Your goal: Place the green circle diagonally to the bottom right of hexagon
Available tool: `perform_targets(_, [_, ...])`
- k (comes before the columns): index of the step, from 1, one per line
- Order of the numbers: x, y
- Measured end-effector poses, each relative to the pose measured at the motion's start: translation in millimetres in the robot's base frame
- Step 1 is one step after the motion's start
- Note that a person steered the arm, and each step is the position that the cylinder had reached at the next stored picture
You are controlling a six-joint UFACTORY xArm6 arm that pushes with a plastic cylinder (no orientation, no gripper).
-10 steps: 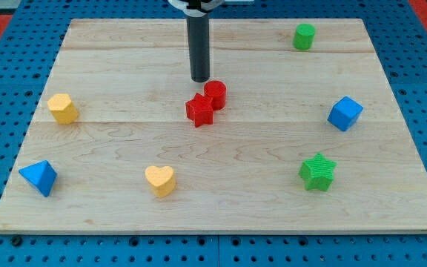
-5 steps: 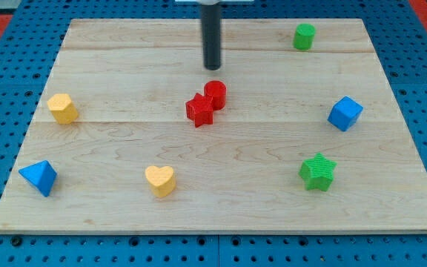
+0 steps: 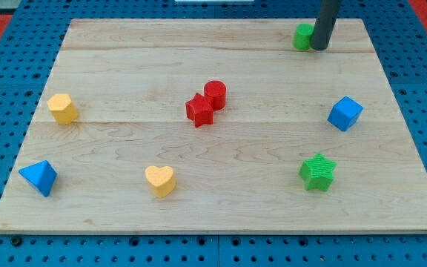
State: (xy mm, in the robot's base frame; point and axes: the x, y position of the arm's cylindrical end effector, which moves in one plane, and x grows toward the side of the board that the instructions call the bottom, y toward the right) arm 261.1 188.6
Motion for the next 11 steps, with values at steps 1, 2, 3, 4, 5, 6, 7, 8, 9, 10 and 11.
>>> perform_targets(1, [-8.4,-25.0])
perform_targets(2, [-14.0,-25.0])
perform_targets(3, [-17.8,-19.4])
perform_targets(4, [-18.9,-19.4])
perform_targets(5, [-20.0,-18.9])
perform_targets(6, [-43.5,-13.7])
perform_targets(7, [-48.5,-67.6])
perform_targets(8, [-12.7,-177.3])
perform_targets(9, [12.5,-247.6])
perform_targets(10, [-1.9,-259.6])
perform_targets(11, [49.0,-305.6])
